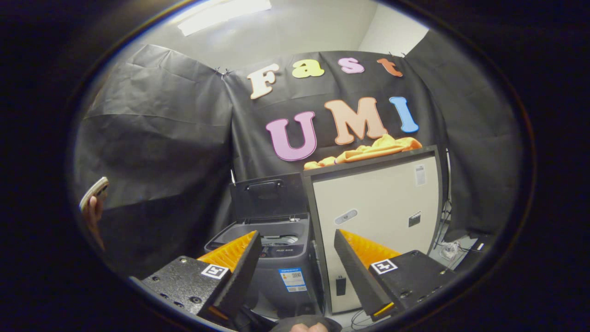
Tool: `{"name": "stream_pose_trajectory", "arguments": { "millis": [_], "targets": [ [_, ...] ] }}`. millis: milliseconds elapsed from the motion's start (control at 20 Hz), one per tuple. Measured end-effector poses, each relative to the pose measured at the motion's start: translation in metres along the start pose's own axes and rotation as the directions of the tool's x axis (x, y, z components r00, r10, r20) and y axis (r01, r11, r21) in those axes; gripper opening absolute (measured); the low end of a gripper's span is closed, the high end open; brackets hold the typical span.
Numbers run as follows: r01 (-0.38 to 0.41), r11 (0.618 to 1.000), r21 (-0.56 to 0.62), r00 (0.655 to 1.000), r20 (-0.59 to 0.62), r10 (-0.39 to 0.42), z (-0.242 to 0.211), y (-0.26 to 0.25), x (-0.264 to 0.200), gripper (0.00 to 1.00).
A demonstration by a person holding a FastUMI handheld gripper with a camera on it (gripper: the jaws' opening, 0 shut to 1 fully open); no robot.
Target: Put the clothes into the washing machine and then close the washing machine lid.
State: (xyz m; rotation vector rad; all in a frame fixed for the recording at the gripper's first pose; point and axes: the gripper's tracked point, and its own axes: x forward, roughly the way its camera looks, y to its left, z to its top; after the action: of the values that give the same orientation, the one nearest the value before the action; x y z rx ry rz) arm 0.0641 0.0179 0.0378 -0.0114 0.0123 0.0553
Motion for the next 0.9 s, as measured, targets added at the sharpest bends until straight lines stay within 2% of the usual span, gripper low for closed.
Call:
{"name": "stream_pose_trajectory", "arguments": {
  "millis": [800,900],
  "targets": [
    [0.003,1.000,-0.007,1.000,-0.007,-0.003,0.039,-0.003,0.066,0.97],
    [0.026,0.999,-0.018,1.000,-0.002,-0.026,0.049,-0.011,0.077,0.97]
  ]
}}
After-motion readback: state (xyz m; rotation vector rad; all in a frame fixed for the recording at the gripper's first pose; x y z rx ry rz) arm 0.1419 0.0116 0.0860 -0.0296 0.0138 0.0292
